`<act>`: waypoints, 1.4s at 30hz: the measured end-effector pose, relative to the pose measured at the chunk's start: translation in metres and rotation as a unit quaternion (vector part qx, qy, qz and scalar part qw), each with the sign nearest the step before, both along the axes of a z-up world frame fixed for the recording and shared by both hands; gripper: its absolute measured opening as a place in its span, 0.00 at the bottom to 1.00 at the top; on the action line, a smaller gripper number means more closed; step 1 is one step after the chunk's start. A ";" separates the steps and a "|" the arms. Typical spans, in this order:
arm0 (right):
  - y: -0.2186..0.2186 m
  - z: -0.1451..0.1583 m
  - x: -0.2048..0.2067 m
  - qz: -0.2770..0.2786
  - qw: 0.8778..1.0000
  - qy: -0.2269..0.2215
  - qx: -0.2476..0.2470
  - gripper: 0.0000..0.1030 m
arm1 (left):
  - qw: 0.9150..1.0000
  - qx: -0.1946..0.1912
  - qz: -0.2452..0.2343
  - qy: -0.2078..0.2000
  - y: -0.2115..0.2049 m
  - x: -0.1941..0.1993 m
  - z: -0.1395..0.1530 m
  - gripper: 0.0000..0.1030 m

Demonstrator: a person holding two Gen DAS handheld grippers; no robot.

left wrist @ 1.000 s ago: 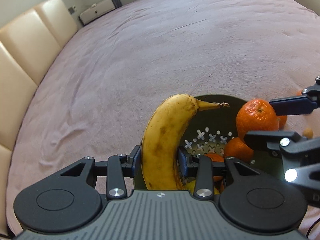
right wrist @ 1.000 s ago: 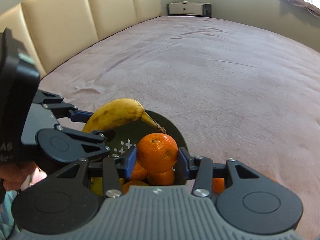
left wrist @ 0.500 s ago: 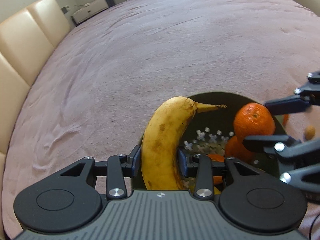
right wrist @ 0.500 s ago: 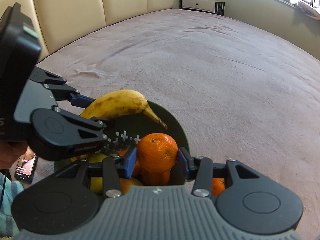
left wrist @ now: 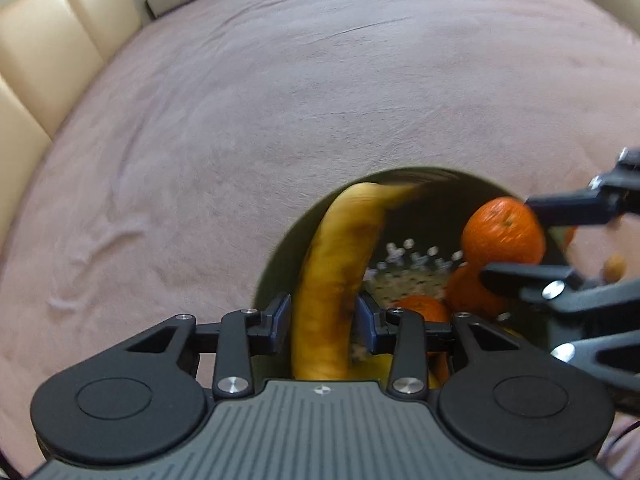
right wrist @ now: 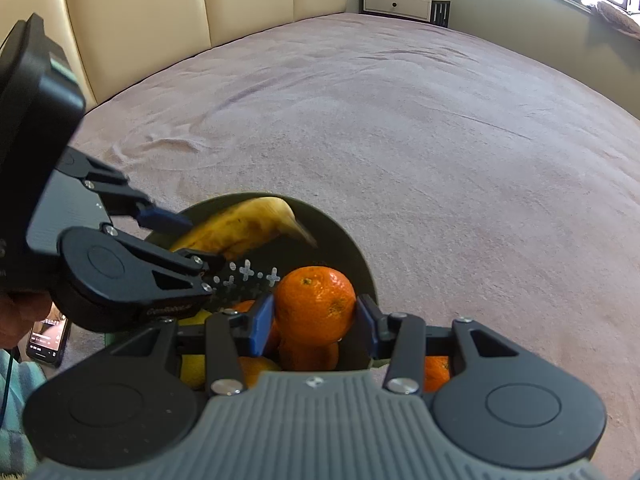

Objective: Organize fruits
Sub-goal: 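Lower the banana and mandarin into the colander and open both grippers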

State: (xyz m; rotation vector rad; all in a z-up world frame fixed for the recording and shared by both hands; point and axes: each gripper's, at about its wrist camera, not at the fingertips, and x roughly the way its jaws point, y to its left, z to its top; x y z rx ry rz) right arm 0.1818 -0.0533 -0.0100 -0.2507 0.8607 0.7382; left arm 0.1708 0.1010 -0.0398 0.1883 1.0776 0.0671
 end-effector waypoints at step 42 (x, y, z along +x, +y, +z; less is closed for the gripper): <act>0.070 -0.024 0.017 0.046 0.996 -0.015 -0.078 0.36 | 0.960 -0.204 0.194 0.003 0.068 -0.020 0.015 0.54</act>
